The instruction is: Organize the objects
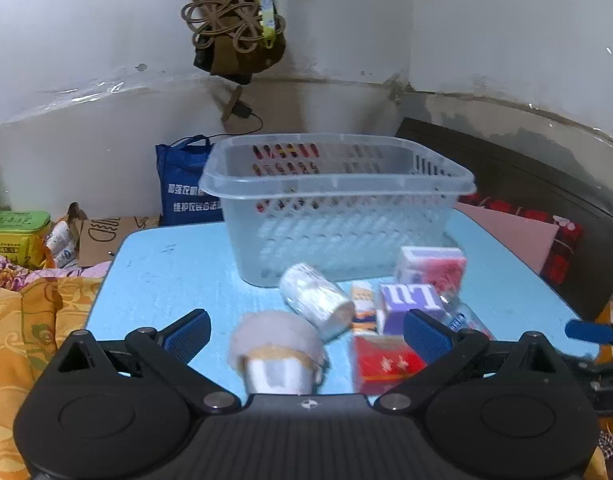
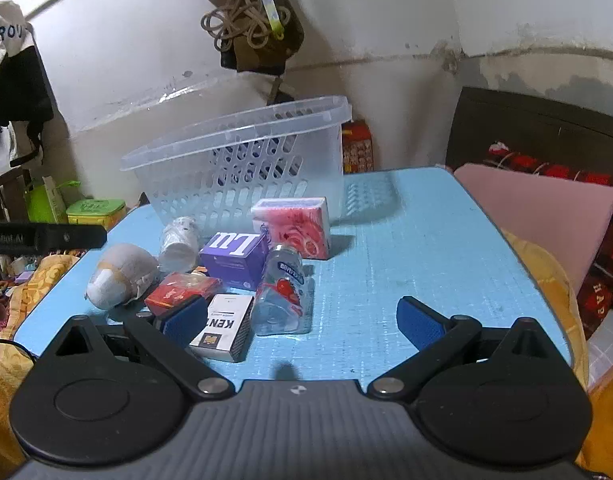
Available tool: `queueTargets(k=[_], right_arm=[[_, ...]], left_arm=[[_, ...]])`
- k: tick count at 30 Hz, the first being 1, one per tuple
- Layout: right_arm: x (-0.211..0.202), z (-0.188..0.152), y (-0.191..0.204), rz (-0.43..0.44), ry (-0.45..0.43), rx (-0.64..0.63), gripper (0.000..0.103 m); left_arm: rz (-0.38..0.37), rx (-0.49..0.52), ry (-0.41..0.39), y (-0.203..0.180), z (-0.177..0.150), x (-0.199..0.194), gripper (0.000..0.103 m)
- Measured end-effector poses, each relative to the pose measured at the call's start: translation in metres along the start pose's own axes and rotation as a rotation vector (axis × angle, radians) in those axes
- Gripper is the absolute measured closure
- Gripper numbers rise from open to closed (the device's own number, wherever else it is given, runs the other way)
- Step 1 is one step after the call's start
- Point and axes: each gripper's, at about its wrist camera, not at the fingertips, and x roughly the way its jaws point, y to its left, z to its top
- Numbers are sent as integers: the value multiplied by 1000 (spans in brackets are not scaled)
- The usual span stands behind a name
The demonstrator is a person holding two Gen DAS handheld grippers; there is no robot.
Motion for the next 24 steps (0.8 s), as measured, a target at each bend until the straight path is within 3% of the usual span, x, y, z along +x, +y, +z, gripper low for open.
queueTargets(k=[3,10,16,24], right_arm=[[3,0,2,44,16,0,0],[5,11,12,27,39,-46,0],[3,29,12,12,36,-57,0],[-8,27,12,39,9,-42,0]], left_arm=[[6,-9,-8,5,7,1,0],[15,51,-24,2,46,-28,1],[45,131,48,-11,78,-61,1],[21,110,75,-26,54,-58,1]])
